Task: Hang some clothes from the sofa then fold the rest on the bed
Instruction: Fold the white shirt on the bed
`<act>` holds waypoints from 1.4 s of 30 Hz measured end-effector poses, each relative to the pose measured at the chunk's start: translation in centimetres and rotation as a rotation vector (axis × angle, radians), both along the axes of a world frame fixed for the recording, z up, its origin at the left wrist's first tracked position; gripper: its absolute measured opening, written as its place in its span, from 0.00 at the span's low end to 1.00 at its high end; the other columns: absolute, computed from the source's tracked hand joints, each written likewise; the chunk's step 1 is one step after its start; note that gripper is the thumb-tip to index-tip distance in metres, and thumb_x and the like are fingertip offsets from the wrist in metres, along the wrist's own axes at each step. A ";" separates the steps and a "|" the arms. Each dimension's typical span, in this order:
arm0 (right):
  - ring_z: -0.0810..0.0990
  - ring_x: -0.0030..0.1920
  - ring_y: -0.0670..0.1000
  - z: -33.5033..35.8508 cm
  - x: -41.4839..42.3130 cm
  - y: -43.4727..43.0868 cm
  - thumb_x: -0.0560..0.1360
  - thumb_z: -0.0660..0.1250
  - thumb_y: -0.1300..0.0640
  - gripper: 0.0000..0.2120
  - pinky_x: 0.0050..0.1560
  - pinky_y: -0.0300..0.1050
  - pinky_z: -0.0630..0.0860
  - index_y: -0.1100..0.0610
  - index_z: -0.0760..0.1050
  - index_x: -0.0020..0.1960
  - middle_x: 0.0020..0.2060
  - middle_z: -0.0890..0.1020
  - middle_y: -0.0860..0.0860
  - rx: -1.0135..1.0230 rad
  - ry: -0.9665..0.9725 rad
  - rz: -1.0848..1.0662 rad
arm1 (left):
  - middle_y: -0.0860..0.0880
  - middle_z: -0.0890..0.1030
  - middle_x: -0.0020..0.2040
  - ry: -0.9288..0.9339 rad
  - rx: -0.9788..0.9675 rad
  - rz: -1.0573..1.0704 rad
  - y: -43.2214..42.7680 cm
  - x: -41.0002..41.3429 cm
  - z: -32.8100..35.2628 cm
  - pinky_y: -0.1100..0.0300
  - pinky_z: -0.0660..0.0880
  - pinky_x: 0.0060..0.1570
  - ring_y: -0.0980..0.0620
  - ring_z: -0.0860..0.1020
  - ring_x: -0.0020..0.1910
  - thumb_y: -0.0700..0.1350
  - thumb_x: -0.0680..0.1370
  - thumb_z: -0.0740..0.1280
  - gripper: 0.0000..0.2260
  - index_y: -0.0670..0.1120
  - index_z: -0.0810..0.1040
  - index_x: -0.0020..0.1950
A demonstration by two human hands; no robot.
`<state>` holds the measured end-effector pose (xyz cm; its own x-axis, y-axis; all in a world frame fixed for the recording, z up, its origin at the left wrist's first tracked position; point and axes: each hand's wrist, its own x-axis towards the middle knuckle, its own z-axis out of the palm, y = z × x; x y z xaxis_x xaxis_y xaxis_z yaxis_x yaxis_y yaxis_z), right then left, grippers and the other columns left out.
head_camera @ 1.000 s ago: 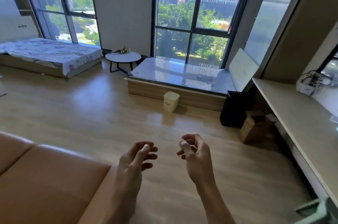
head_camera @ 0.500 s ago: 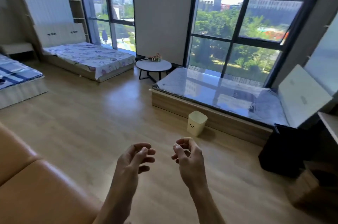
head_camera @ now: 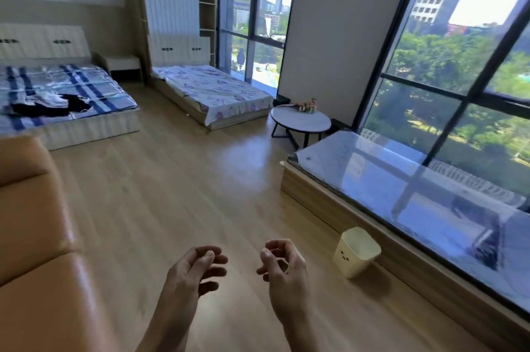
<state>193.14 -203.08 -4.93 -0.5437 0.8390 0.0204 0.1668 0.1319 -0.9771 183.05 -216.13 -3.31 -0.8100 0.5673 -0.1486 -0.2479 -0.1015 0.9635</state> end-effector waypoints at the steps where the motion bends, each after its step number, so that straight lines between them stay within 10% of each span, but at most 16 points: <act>1: 0.84 0.38 0.50 -0.1 -1.6 2.0 0.79 0.68 0.56 0.00 0.41 0.45 0.81 0.52 0.77 0.49 0.42 0.83 0.50 -0.001 -0.005 0.006 | 0.40 0.85 0.44 0.006 0.005 0.015 1.8 -1.6 0.0 0.52 0.72 0.41 0.45 0.81 0.42 0.45 0.75 0.69 0.10 0.40 0.80 0.52; 24: 0.84 0.37 0.50 3.1 -57.6 27.1 0.79 0.69 0.58 0.02 0.39 0.46 0.80 0.52 0.78 0.49 0.41 0.83 0.50 0.012 0.165 0.613 | 0.43 0.85 0.47 0.145 -0.005 0.610 25.1 -47.5 3.8 0.51 0.73 0.48 0.44 0.82 0.48 0.42 0.83 0.61 0.09 0.43 0.80 0.52; 42: 0.83 0.39 0.48 8.6 -106.1 23.7 0.79 0.68 0.57 0.02 0.37 0.36 0.76 0.54 0.78 0.51 0.45 0.82 0.51 0.028 0.208 1.006 | 0.44 0.84 0.49 0.266 0.068 0.929 22.8 -90.7 9.3 0.52 0.74 0.49 0.48 0.81 0.48 0.44 0.84 0.59 0.10 0.45 0.80 0.53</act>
